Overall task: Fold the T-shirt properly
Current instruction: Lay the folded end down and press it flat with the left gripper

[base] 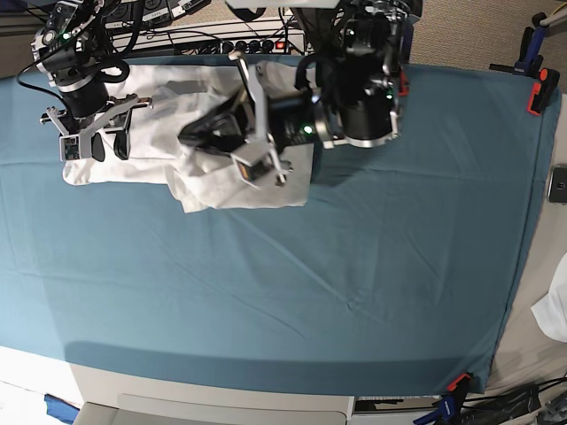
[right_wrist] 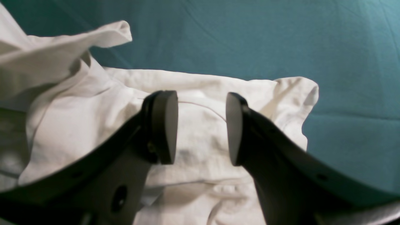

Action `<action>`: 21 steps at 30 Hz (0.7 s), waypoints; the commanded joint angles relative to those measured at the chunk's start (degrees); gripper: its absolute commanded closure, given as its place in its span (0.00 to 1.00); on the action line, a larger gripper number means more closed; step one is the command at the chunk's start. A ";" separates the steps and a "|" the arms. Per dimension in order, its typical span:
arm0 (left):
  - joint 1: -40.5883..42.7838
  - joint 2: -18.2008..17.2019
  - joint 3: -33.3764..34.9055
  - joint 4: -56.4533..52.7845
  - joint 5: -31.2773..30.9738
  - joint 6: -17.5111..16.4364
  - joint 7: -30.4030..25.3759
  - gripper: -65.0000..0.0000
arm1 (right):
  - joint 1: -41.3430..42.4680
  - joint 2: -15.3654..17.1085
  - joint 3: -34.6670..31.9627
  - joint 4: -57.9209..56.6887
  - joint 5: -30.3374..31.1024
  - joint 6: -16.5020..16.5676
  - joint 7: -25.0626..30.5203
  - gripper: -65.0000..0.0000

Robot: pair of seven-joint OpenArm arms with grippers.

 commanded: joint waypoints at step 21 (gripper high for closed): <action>-0.66 -0.20 -2.08 1.25 3.34 0.74 -1.42 0.76 | 0.00 0.66 0.13 0.81 0.59 -0.26 1.75 0.61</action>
